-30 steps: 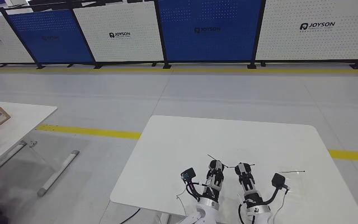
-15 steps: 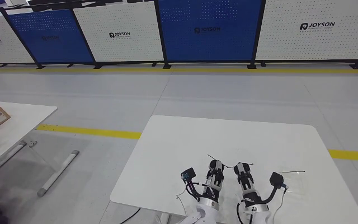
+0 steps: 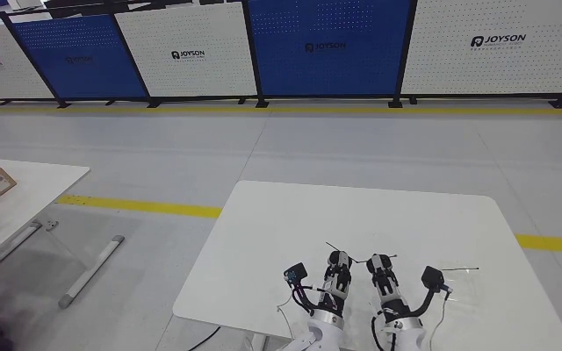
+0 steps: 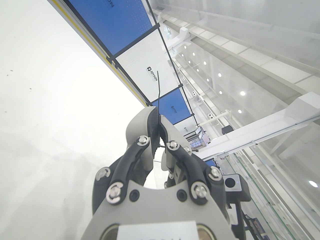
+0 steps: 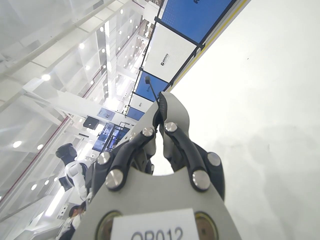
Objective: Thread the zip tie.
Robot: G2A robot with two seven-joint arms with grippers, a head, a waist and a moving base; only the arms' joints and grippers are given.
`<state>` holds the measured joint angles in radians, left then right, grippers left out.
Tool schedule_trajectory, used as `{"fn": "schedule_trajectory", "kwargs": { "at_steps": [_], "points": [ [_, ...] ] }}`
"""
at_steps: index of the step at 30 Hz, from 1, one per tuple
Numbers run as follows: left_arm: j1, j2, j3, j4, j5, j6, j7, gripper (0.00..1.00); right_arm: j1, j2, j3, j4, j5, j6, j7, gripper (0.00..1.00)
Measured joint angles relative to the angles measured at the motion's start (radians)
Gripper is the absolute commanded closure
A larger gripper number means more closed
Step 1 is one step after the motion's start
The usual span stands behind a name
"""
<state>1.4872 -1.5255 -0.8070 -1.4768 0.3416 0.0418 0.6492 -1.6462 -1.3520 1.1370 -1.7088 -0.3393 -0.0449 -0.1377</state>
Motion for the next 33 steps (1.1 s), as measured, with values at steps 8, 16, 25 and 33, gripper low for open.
{"fn": "schedule_trajectory", "kwargs": {
  "at_steps": [8, 16, 25, 33],
  "points": [
    [0.002, 0.002, -0.006, 0.006, 0.064, 0.005, 0.001, 1.0, -0.011, 0.0, 0.015, 0.0, 0.029, -0.021, 0.001, 1.0],
    [0.004, 0.001, 0.003, 0.025, 0.13, 0.041, -0.016, 1.0, -0.01, 0.0, 0.015, 0.0, 0.028, -0.021, 0.001, 1.0],
    [0.009, -0.001, -0.004, 0.019, 0.122, 0.039, -0.011, 1.0, -0.011, 0.0, 0.018, 0.006, 0.022, -0.02, -0.01, 1.0],
    [0.009, -0.001, -0.004, 0.019, 0.122, 0.039, -0.011, 1.0, -0.025, -0.002, 0.018, 0.011, 0.029, -0.039, 0.0, 1.0]
  ]
}}
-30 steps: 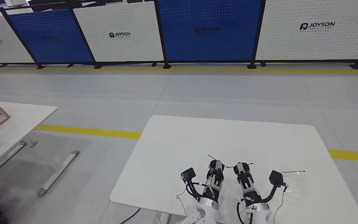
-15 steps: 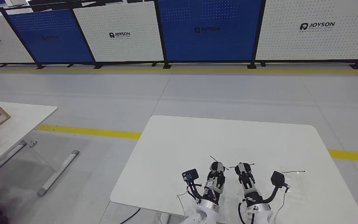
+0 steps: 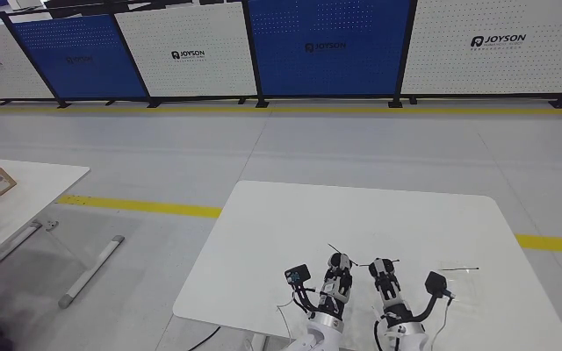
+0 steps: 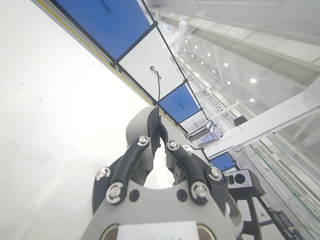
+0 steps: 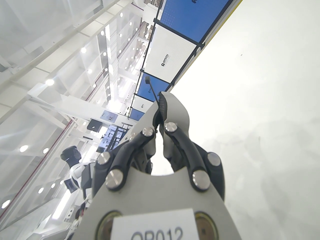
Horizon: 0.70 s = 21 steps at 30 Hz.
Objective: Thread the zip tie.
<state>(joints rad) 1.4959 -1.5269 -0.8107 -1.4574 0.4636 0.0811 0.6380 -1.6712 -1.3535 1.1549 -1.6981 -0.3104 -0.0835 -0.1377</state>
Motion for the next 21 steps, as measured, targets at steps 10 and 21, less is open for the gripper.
{"fn": "schedule_trajectory", "kwargs": {
  "at_steps": [10, 21],
  "points": [
    [0.0, 0.0, 0.0, 0.0, 0.0, 0.0, 0.0, 1.0, 0.015, -0.004, -0.002, 0.015, 0.012, 0.002, 0.006, 1.0],
    [0.0, 0.0, 0.0, 0.0, 0.0, 0.0, 0.0, 1.0, 0.036, -0.01, -0.009, 0.035, 0.015, 0.016, 0.02, 1.0]
  ]
}}
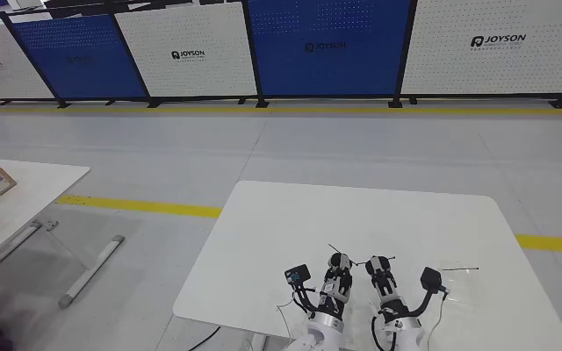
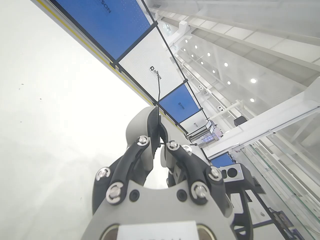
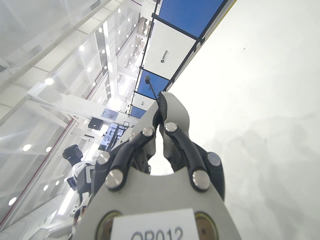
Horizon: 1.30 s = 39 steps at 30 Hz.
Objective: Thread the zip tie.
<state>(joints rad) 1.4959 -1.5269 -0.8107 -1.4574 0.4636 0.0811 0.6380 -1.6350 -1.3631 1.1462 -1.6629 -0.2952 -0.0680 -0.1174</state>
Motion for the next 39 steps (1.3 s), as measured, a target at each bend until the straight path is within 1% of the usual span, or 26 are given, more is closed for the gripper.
{"fn": "schedule_trajectory", "kwargs": {
  "at_steps": [4, 7, 14, 26, 35, 39],
  "points": [
    [0.0, 0.0, 0.0, 0.0, 0.0, 0.0, 0.0, 1.0, -0.014, 0.001, 0.013, -0.012, 0.012, -0.022, -0.003, 1.0],
    [0.0, 0.0, 0.0, 0.0, 0.0, 0.0, 0.0, 1.0, -0.022, 0.003, 0.022, -0.017, 0.014, -0.028, 0.006, 1.0],
    [0.0, 0.0, 0.0, 0.0, 0.0, 0.0, 0.0, 1.0, -0.015, 0.001, 0.012, -0.012, 0.004, -0.01, 0.022, 1.0],
    [0.0, 0.0, 0.0, 0.0, 0.0, 0.0, 0.0, 1.0, -0.022, 0.0, 0.017, -0.015, 0.002, -0.018, 0.025, 1.0],
    [0.0, 0.0, 0.0, 0.0, 0.0, 0.0, 0.0, 1.0, -0.01, -0.004, 0.005, -0.01, -0.012, -0.01, 0.023, 1.0],
    [0.0, 0.0, 0.0, 0.0, -0.001, 0.0, -0.002, 1.0, -0.008, -0.004, 0.003, -0.006, -0.035, -0.011, 0.02, 1.0]
  ]
}}
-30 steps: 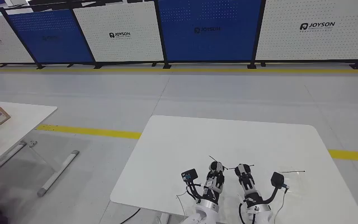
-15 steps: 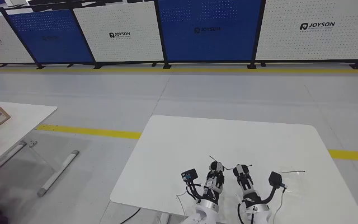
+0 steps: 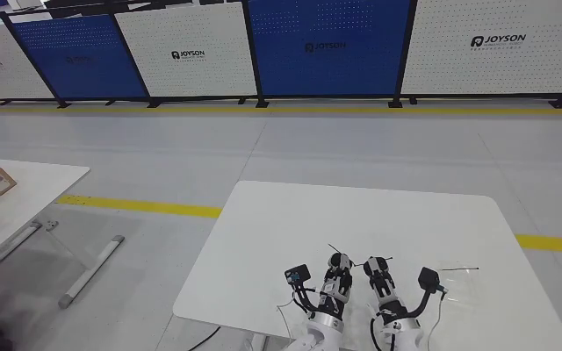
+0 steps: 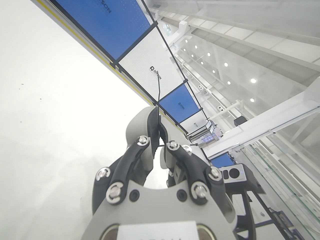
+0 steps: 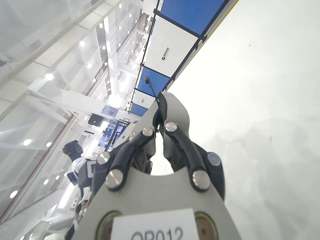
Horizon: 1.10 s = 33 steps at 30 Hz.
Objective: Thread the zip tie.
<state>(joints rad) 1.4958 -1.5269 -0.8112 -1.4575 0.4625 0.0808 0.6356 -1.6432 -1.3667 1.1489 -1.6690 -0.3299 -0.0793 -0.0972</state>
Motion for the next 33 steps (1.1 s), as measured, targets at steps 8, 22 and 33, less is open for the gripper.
{"fn": "schedule_trajectory", "kwargs": {
  "at_steps": [8, 22, 33],
  "points": [
    [0.003, -0.006, -0.016, -0.014, -0.058, -0.017, -0.022, 1.0, 0.005, 0.0, 0.007, 0.006, 0.041, -0.041, 0.025, 1.0],
    [0.014, -0.014, -0.027, -0.034, -0.086, -0.036, -0.01, 1.0, 0.037, -0.002, 0.011, 0.044, 0.116, -0.1, 0.08, 1.0],
    [0.015, -0.018, -0.032, -0.028, -0.069, -0.021, -0.015, 0.81, 0.021, -0.004, 0.011, 0.031, 0.06, -0.094, 0.013, 1.0]
  ]
}}
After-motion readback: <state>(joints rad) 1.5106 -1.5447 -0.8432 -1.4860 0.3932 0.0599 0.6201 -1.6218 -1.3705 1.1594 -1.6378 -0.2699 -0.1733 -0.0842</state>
